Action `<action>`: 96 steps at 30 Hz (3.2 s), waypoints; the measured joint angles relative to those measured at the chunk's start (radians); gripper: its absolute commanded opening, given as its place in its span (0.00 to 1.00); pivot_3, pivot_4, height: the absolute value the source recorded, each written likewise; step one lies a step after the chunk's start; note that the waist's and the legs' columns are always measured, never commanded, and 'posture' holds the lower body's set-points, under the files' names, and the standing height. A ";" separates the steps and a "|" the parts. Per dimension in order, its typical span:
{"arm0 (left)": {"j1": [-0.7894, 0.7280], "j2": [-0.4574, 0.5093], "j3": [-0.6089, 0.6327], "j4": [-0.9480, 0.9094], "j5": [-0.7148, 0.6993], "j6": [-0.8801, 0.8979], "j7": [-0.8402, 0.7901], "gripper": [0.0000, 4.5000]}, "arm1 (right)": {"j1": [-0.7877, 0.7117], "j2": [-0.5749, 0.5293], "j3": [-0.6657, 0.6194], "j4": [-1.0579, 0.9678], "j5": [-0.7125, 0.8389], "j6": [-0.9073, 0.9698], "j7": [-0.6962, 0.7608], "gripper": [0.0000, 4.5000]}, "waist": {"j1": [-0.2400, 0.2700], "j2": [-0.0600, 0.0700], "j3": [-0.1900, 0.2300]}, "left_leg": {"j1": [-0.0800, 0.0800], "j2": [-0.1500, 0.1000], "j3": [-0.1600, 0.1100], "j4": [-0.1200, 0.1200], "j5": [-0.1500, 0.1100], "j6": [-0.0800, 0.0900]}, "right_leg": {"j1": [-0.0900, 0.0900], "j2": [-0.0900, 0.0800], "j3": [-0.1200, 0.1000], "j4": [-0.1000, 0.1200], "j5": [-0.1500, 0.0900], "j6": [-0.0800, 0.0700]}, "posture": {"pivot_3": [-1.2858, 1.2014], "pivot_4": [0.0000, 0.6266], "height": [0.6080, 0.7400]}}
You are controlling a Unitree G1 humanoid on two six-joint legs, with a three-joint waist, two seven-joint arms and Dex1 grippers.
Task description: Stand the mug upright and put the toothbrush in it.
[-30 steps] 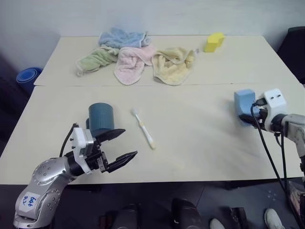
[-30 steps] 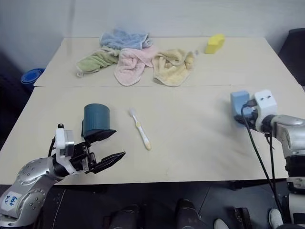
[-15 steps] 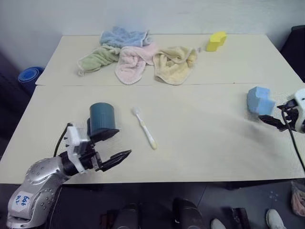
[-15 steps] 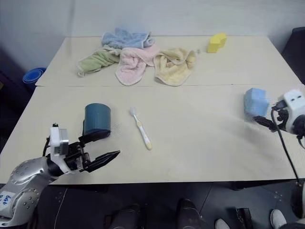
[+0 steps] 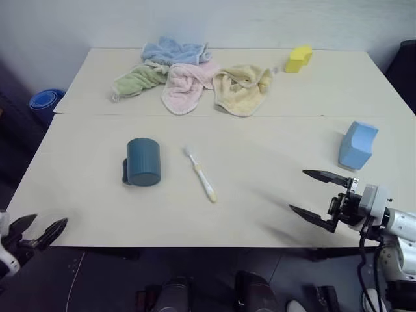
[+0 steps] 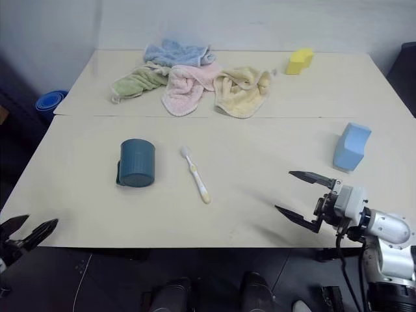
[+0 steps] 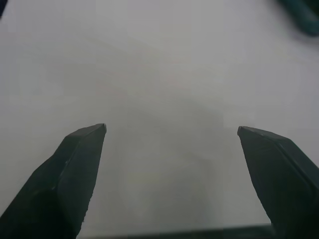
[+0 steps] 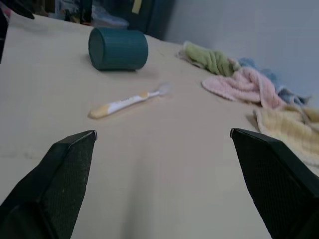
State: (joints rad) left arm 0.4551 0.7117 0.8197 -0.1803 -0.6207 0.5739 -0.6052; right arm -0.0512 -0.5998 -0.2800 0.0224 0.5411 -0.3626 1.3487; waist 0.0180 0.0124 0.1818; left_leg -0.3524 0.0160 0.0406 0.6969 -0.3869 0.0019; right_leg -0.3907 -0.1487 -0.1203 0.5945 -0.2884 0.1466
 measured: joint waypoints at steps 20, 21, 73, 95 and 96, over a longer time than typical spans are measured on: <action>-0.914 0.024 -0.441 0.125 -0.174 0.786 0.536 1.00 | 0.022 0.038 0.036 0.070 0.017 -0.075 0.018 0.99 | -0.019 -0.002 -0.001 | 0.003 -0.002 -0.005 0.002 0.001 -0.002 | -0.001 0.002 0.007 0.012 0.000 0.000 | 0.52 0.24 1.00; -0.940 0.027 -0.472 0.153 -0.152 0.774 0.524 1.00 | 0.026 0.043 0.038 0.060 0.015 -0.075 0.004 0.99 | -0.014 -0.001 -0.002 | 0.003 -0.002 -0.005 0.002 0.001 -0.002 | 0.000 0.002 0.007 0.012 0.000 0.000 | 0.52 0.24 1.00; -1.327 -0.728 -0.922 1.162 0.589 -1.153 0.047 0.22 | 0.381 0.050 -0.101 -0.164 -0.016 -0.128 -0.278 1.00 | 0.016 -0.008 0.001 | 0.014 -0.003 0.005 -0.006 0.001 0.004 | 0.014 0.000 0.003 -0.007 0.001 0.002 | 0.52 0.24 1.00; -0.537 -0.051 -0.515 0.060 0.273 -0.415 -0.229 1.00 | 0.169 0.013 0.017 -0.213 0.078 0.058 -0.210 1.00 | -0.013 -0.005 0.001 | 0.016 0.000 -0.005 -0.005 -0.001 0.002 | 0.014 0.000 0.002 -0.002 0.001 0.002 | 0.52 0.24 1.00; -0.405 -0.034 -0.424 0.006 0.247 -0.381 -0.238 1.00 | 0.154 0.006 0.023 -0.209 0.084 0.062 -0.185 1.00 | -0.015 -0.004 0.001 | 0.017 0.000 -0.006 -0.005 -0.001 0.002 | 0.014 0.000 0.003 -0.002 0.001 0.002 | 0.52 0.24 1.00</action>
State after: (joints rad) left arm 0.0502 0.6775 0.3959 -0.1739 -0.3736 0.1932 -0.8435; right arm 0.1027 -0.5935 -0.2574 -0.1867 0.6254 -0.3006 1.1633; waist 0.0025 0.0082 0.1830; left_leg -0.3359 0.0161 0.0349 0.6915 -0.3881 0.0039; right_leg -0.3763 -0.1490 -0.1174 0.5925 -0.2872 0.1489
